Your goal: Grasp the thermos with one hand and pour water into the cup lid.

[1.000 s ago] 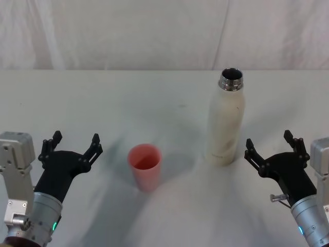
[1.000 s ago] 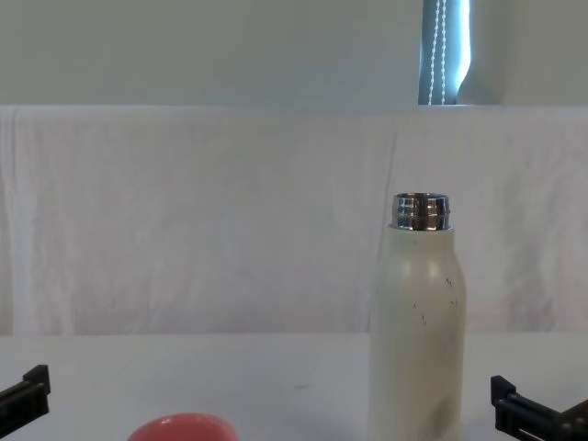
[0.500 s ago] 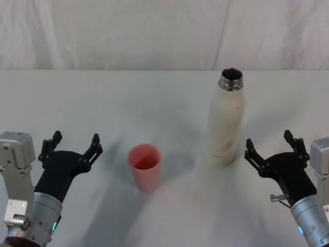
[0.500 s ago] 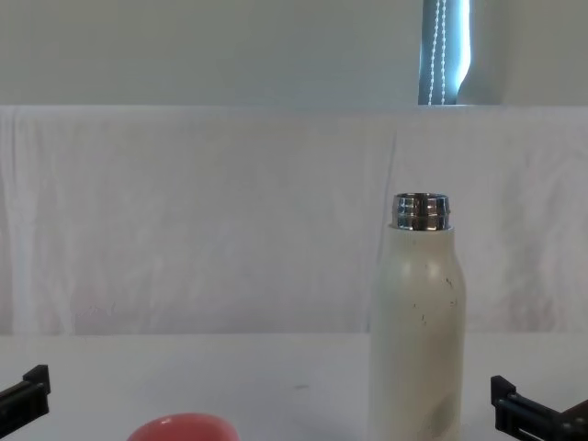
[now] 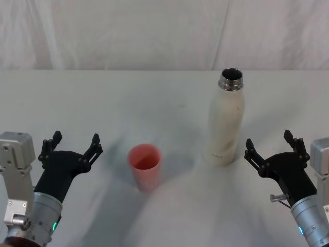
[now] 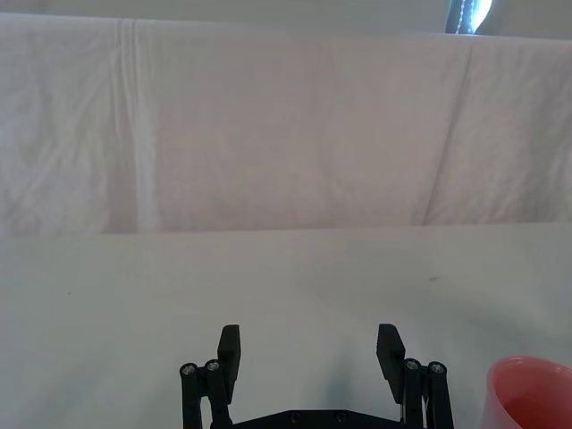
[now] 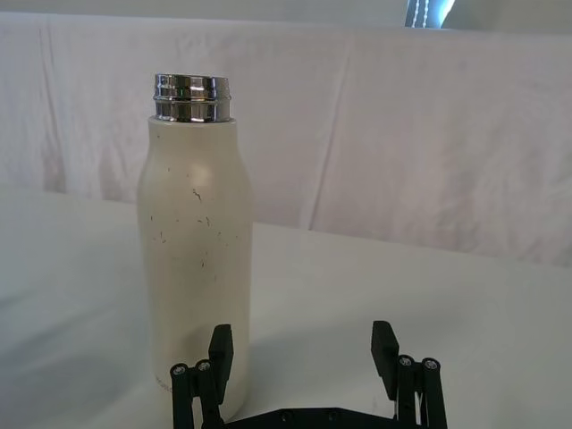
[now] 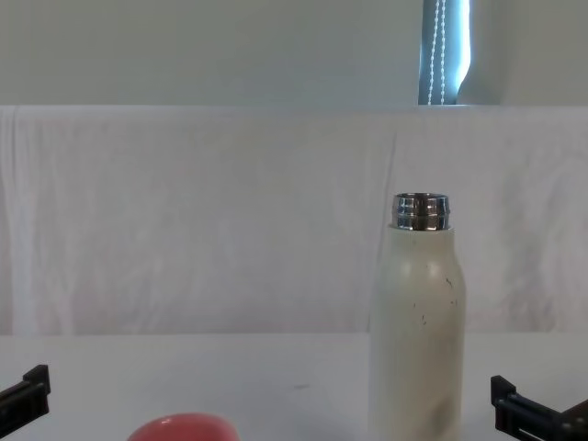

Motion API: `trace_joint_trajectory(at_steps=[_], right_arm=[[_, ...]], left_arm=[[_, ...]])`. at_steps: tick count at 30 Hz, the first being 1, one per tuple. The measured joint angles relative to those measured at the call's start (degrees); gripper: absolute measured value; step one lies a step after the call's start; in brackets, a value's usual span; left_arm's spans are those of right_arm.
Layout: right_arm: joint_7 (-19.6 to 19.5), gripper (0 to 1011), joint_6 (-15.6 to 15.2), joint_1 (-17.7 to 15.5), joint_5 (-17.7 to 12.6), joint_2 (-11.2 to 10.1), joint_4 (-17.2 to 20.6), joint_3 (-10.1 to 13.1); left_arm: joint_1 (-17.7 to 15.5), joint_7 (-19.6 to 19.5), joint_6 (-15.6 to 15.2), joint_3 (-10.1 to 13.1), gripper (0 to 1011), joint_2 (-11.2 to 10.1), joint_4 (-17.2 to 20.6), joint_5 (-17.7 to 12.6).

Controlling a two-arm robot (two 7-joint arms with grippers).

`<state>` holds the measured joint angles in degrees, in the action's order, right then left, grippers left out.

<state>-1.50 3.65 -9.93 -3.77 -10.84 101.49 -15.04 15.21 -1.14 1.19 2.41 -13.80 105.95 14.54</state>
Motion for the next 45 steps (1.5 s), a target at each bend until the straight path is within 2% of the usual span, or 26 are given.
trace_joint_trajectory(at_steps=[45], right_arm=[[0.0,1001,0.0,0.0,0.0,0.0,0.0,0.0]], left_arm=[[0.0,0.0,0.0,0.0,1001,0.0,0.0,0.0]])
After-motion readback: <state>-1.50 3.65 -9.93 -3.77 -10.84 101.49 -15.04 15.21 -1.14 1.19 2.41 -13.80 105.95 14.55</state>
